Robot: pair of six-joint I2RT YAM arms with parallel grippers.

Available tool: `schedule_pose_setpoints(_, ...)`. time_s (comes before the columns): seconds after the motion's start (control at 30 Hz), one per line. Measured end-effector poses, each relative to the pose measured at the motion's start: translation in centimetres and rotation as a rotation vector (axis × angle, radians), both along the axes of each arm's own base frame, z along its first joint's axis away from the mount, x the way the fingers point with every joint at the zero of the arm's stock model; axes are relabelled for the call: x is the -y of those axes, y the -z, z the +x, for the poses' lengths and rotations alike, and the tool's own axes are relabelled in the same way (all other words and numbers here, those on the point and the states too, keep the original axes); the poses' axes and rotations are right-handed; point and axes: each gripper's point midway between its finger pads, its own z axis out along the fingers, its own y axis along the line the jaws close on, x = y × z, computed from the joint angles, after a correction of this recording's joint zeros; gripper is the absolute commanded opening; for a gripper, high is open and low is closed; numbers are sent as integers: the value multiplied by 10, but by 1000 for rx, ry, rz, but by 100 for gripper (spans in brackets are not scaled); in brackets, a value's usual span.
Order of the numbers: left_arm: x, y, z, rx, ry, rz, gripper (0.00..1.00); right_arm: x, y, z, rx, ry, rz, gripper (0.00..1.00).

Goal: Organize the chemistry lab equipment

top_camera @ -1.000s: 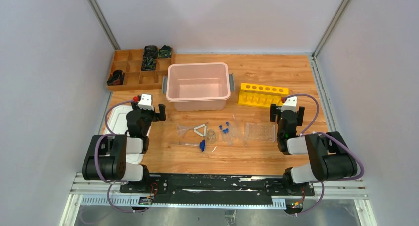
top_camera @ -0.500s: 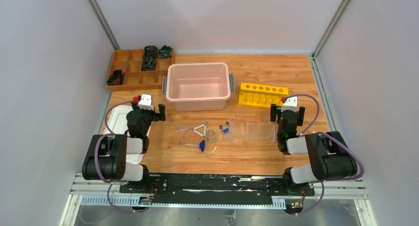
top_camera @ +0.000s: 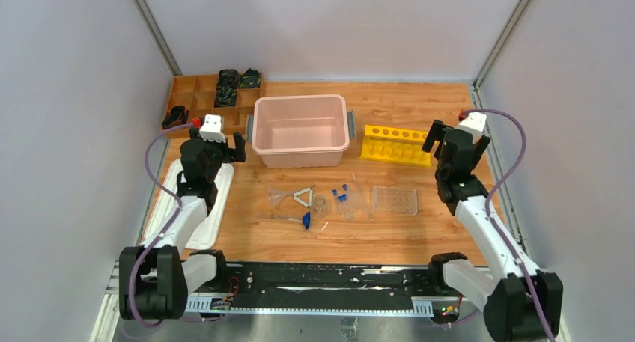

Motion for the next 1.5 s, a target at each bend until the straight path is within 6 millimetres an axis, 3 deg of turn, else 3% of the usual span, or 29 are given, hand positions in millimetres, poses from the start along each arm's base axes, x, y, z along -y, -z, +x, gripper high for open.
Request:
schedule_pose_setpoints(0.13,4,-16,-5,-61,16,-16,100,-24,-22,-10,1,-114,126,100)
schedule_pose_setpoints(0.23,8,-39,-4,-103,37,-26,100,-53,-36,-7,-22,-241,202,96)
schedule_pose_setpoints(0.3,9,-60,-4,-121,46,-18,100,-76,-35,-3,-67,-302,228,95)
schedule_pose_setpoints(0.37,7,-82,-5,-143,45,6,100,-111,-25,-1,-143,-386,235,90)
schedule_pose_setpoints(0.47,0,-107,-8,-168,32,39,100,-168,6,-7,-285,-517,207,74)
schedule_pose_setpoints(0.57,-7,-112,-14,-216,24,48,100,-206,46,-21,-433,-601,176,63)
schedule_pose_setpoints(0.7,-6,-98,-28,-315,38,35,100,-218,89,-28,-570,-602,166,51)
schedule_pose_setpoints(0.8,-1,-91,-36,-369,66,24,100,-223,108,-30,-619,-591,172,44)
schedule_pose_setpoints(1.23,14,-92,-58,-404,146,3,100,-248,152,-27,-673,-550,252,36)
schedule_pose_setpoints(1.5,19,-93,-68,-423,201,25,100,-247,169,-33,-723,-492,273,26)
